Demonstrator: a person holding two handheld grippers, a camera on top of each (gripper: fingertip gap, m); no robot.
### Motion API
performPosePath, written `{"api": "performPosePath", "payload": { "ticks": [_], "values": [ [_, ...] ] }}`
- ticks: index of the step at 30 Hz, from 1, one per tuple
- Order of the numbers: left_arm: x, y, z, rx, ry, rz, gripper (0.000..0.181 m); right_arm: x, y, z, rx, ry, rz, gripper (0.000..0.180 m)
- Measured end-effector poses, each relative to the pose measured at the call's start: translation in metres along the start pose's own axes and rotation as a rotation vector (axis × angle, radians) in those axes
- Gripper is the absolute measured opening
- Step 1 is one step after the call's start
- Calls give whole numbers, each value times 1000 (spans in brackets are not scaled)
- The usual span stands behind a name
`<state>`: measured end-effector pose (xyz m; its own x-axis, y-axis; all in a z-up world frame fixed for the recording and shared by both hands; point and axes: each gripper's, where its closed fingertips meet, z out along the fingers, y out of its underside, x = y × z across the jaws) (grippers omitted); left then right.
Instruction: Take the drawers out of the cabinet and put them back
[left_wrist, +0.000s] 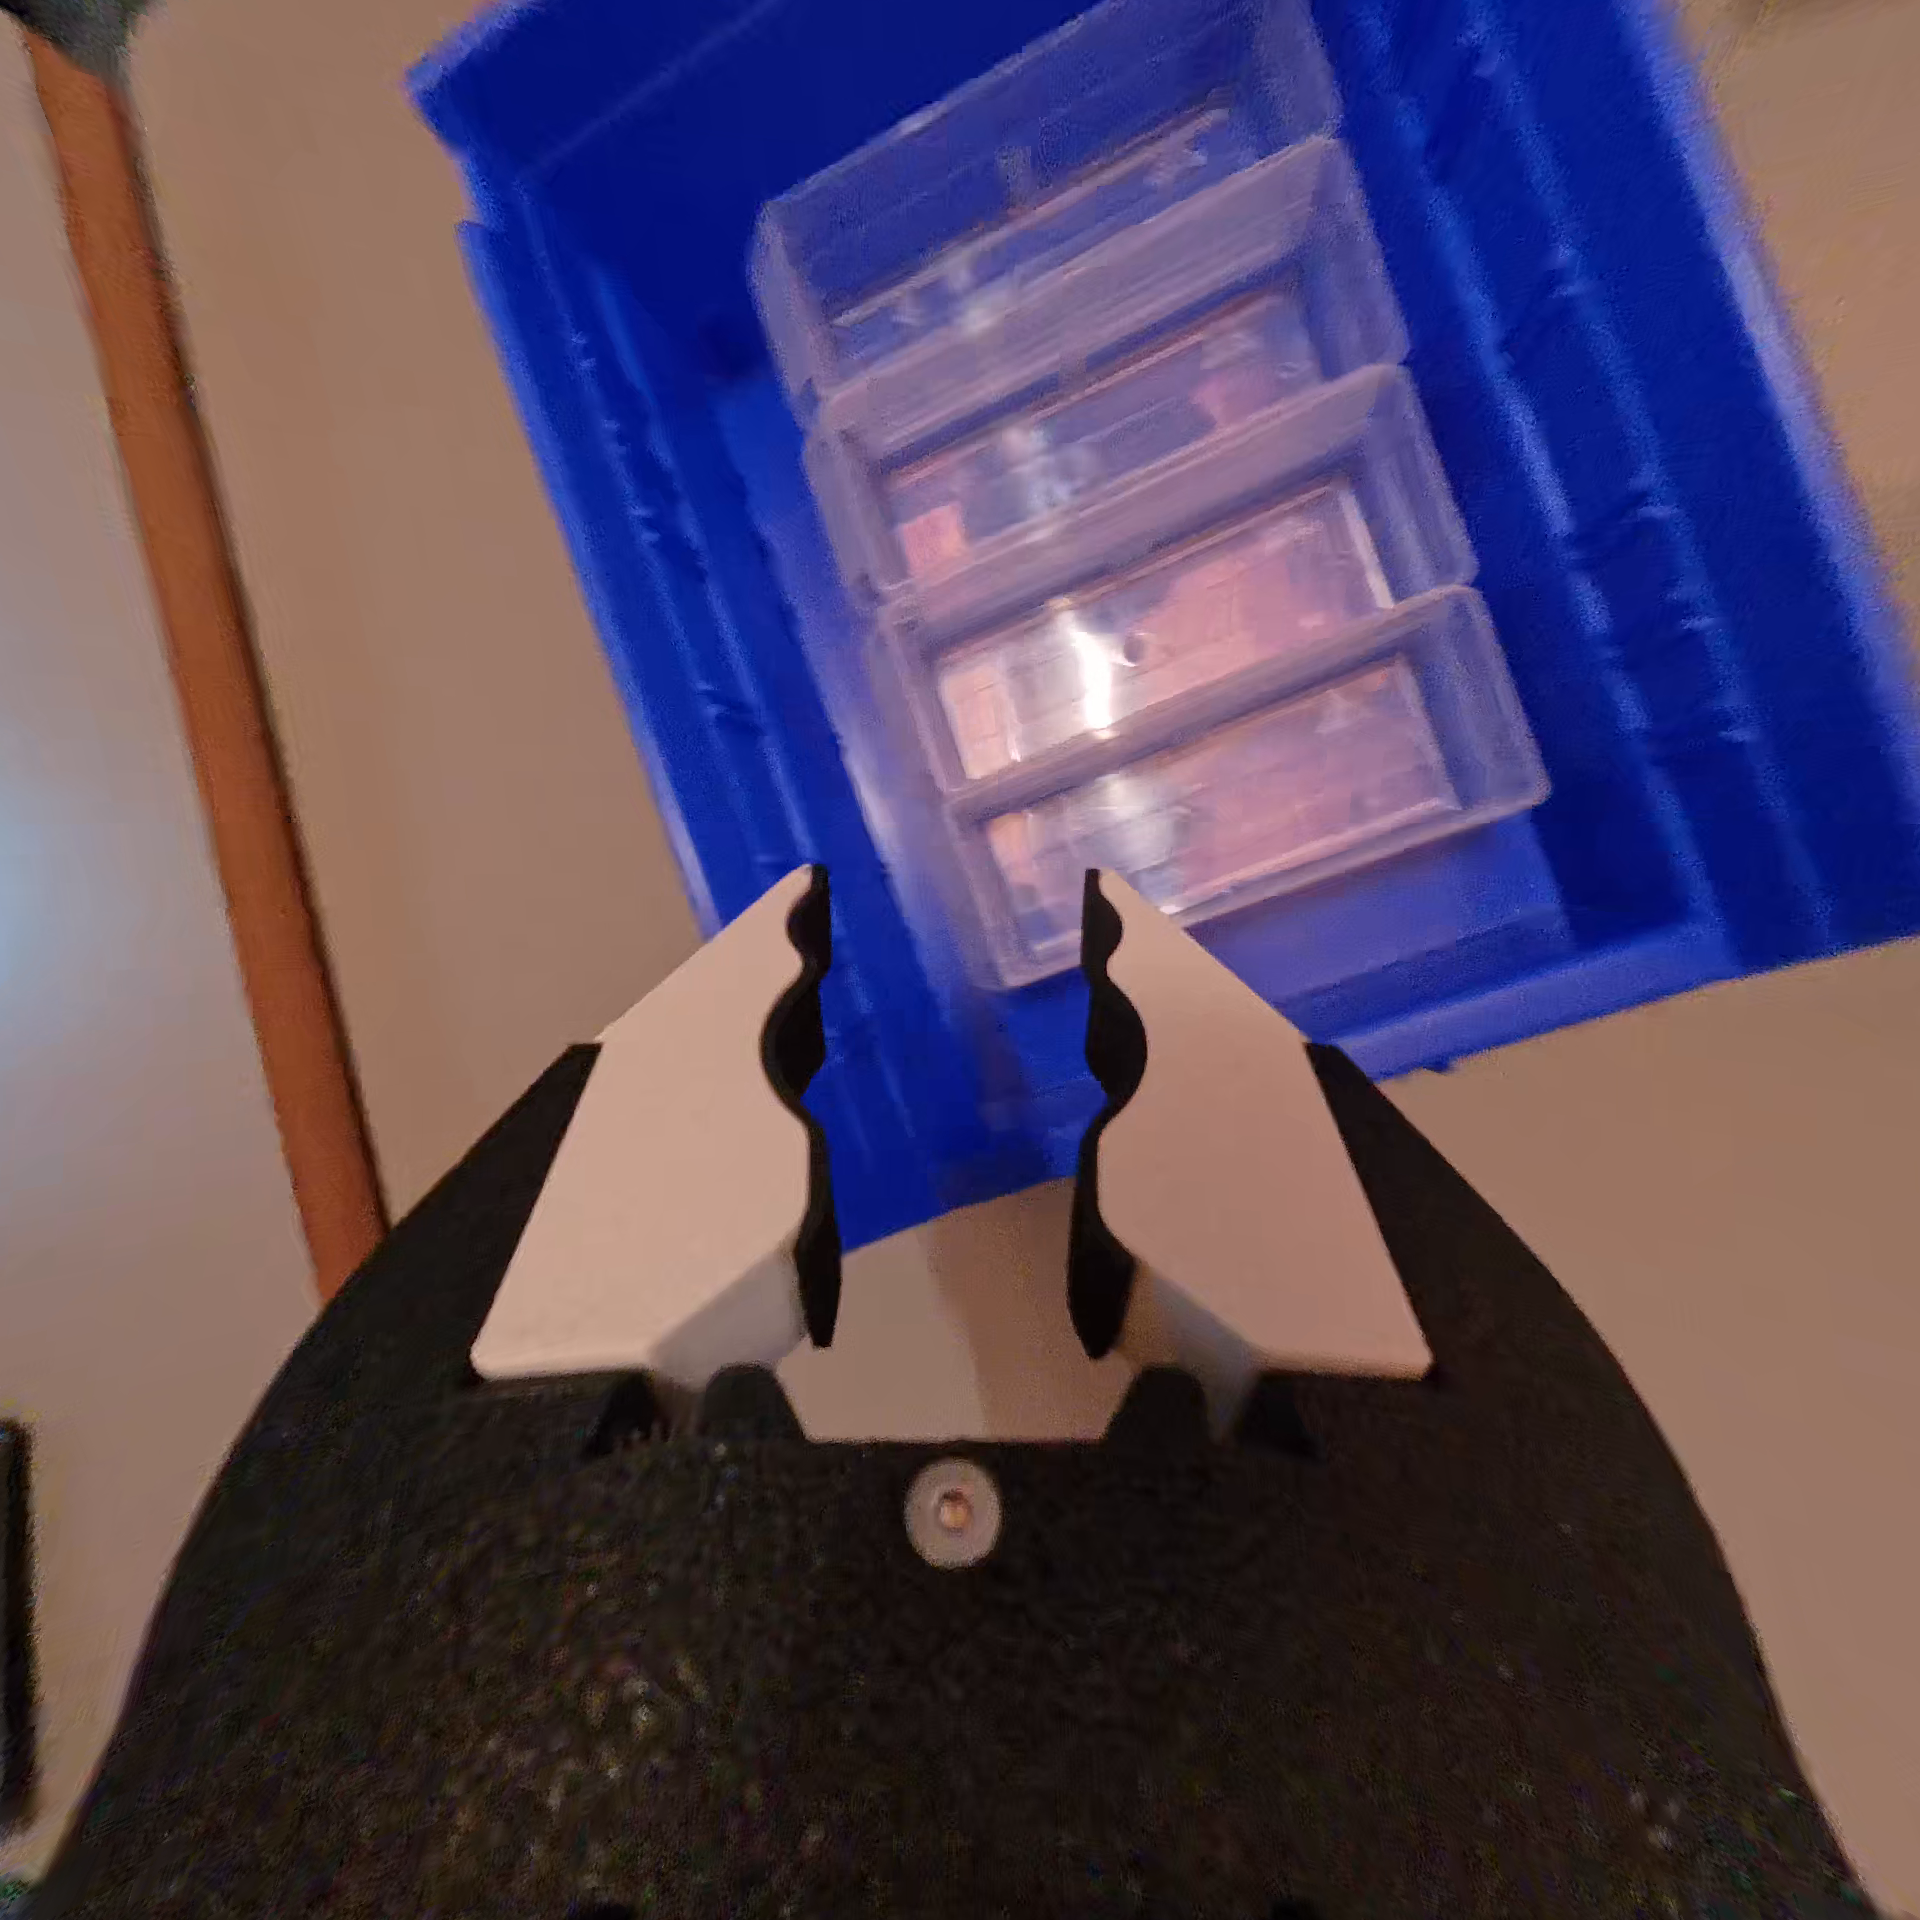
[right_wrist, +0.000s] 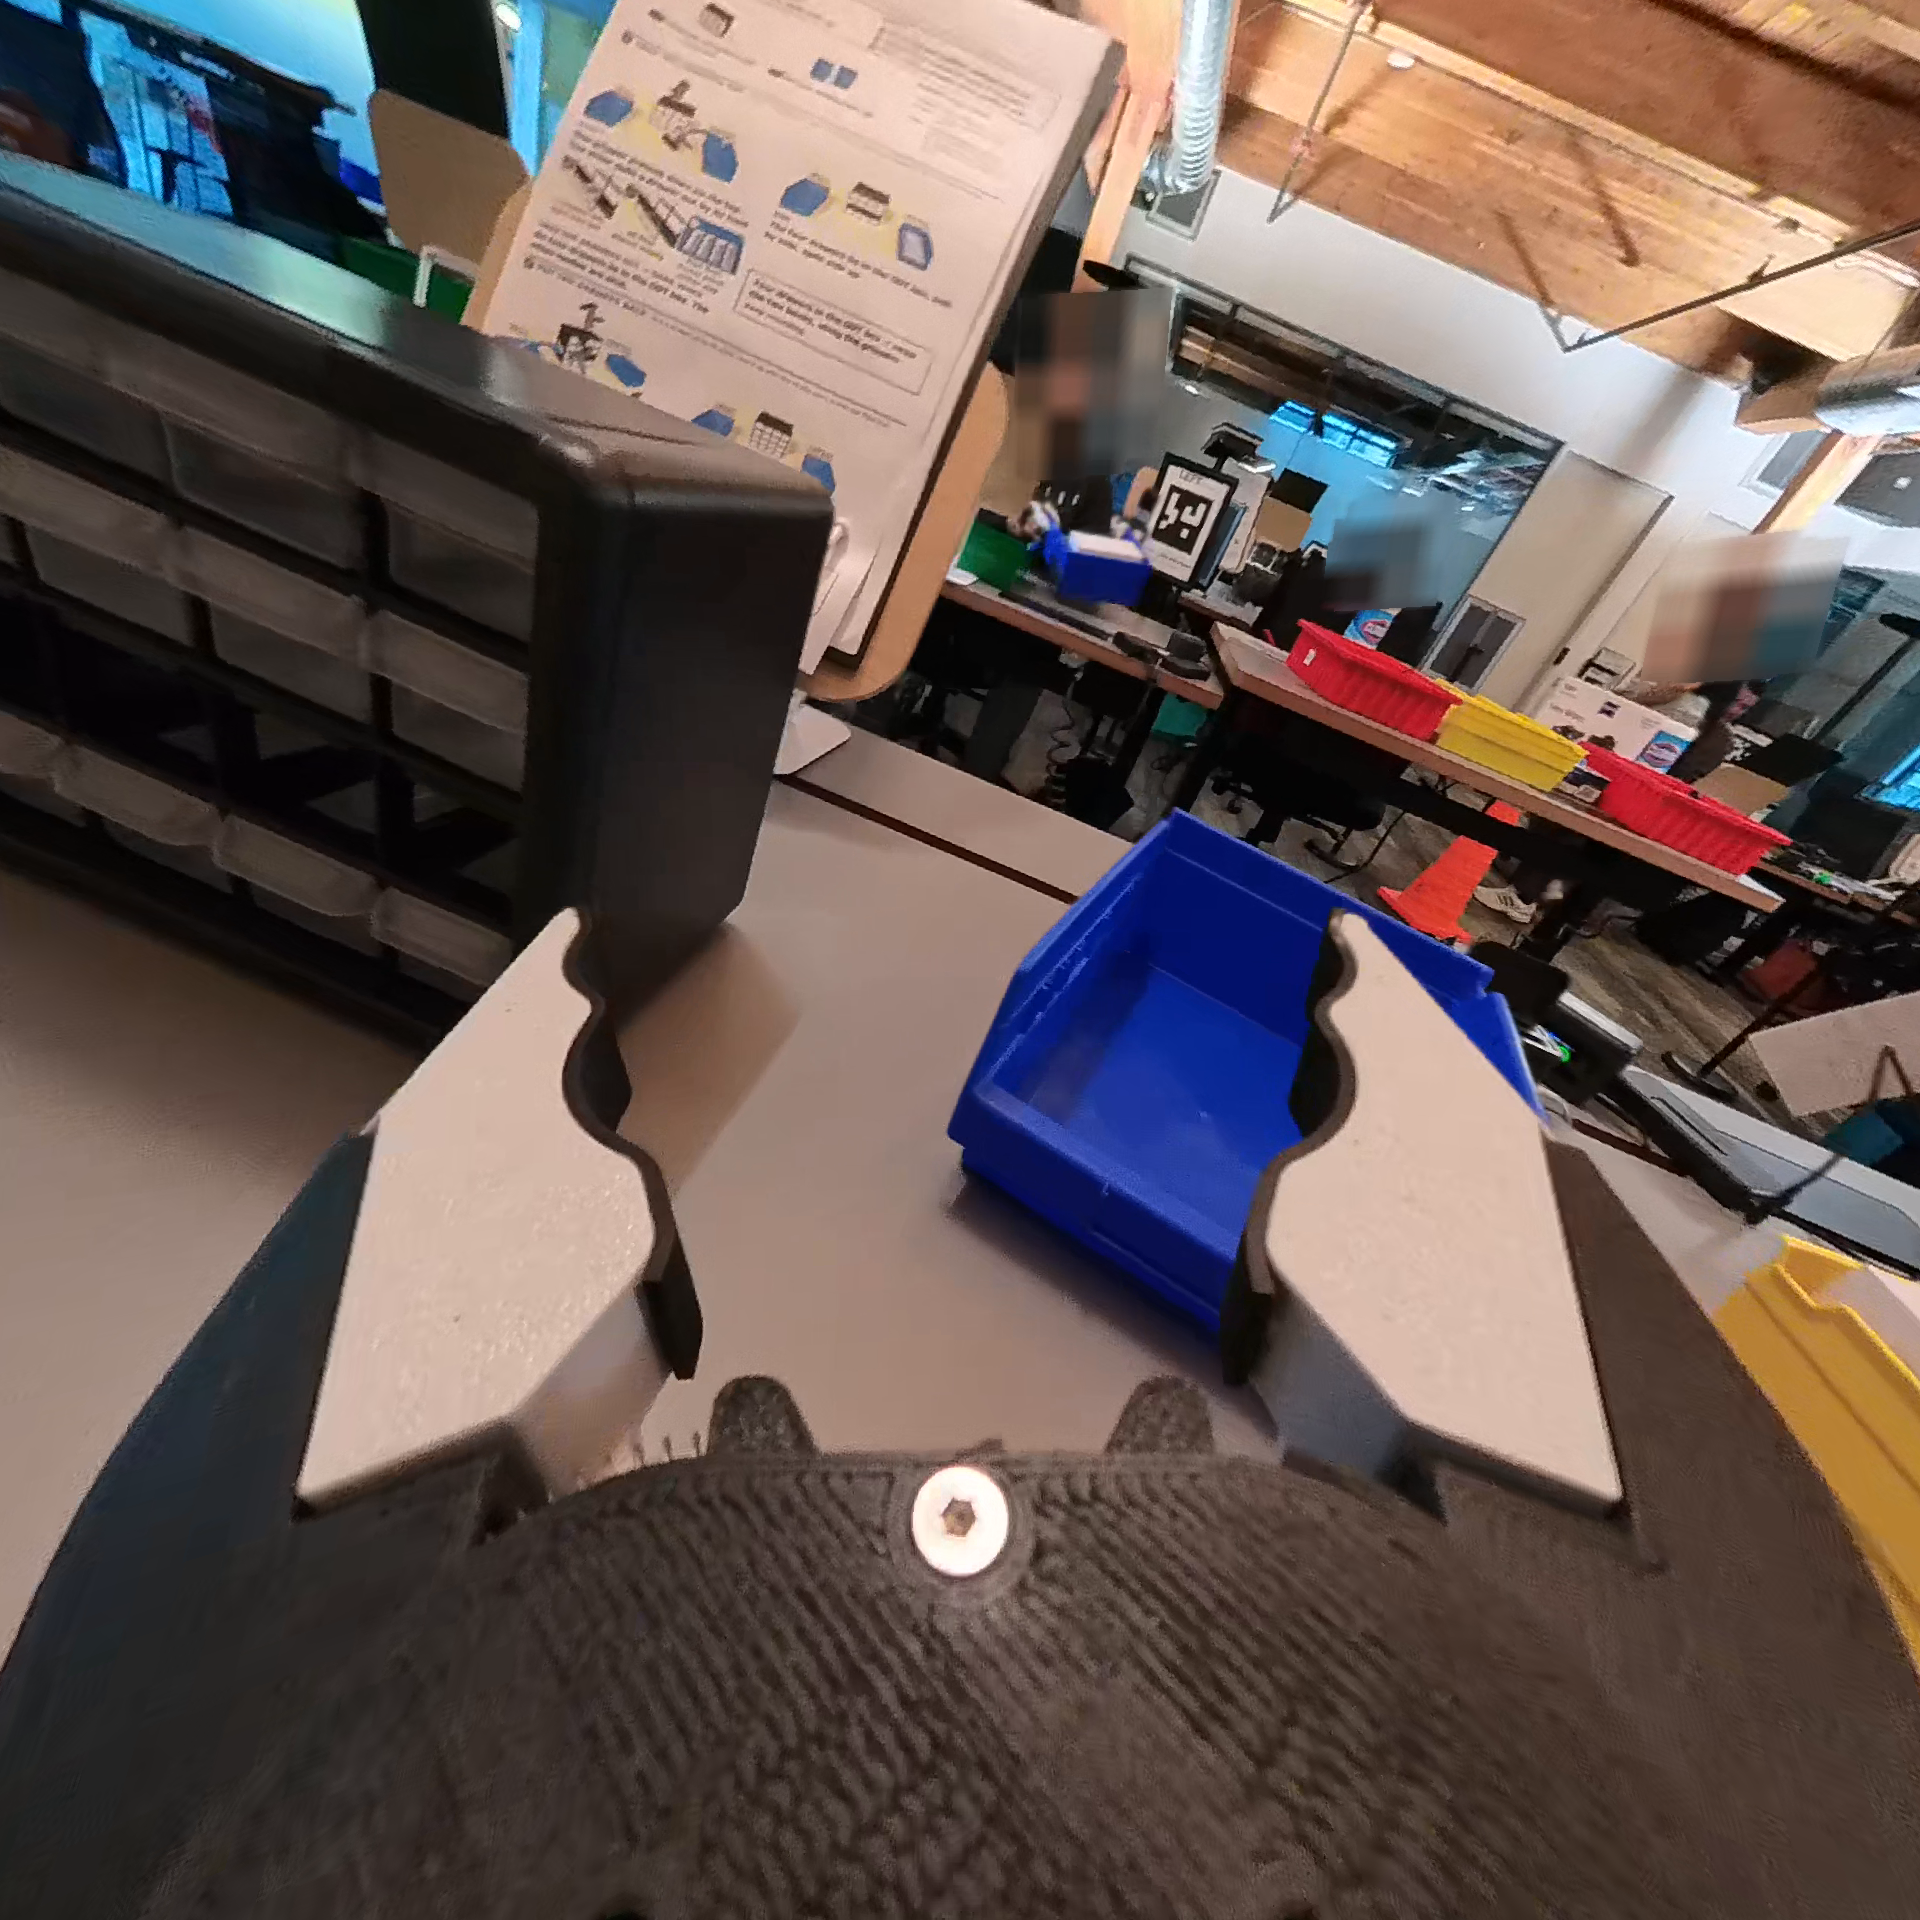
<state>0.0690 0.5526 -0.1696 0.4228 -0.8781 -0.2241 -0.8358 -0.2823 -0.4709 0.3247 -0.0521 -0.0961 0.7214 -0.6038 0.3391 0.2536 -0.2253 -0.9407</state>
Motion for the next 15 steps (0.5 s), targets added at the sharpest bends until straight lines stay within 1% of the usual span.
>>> {"api": "performPosePath", "payload": {
  "ticks": [1,2,4,5,6,7,8,9,10,12,15],
  "values": [
    [11,0,-1,-18,47,-4,48,-4,-1,1,-8,-18,-9,130],
    [23,1,-1,-43,110,-18,48,-10,-1,2,-16,-43,-23,123],
    [41,4,1,-97,227,-66,46,-22,-3,1,-36,-106,-67,77],
    [42,7,4,-130,249,-83,50,-24,-5,1,-46,-117,-86,58],
    [39,11,8,-160,243,-88,51,-26,-10,1,-46,-127,-104,47],
    [34,15,12,-185,223,-86,51,-32,-15,0,-40,-167,-127,30],
    [28,20,16,-204,203,-79,50,-40,-20,-1,-42,-227,-155,4],
    [25,24,19,-217,192,-75,50,-42,-28,1,-42,-252,-167,0],
    [23,27,20,-225,189,-76,49,-37,-37,7,-45,-242,-158,0],
    [21,31,22,-225,188,-80,49,-30,-55,23,-102,-275,-116,0],
    [21,37,23,-222,190,-73,49,-33,-87,49,-227,-407,2,0]
  ]
}}
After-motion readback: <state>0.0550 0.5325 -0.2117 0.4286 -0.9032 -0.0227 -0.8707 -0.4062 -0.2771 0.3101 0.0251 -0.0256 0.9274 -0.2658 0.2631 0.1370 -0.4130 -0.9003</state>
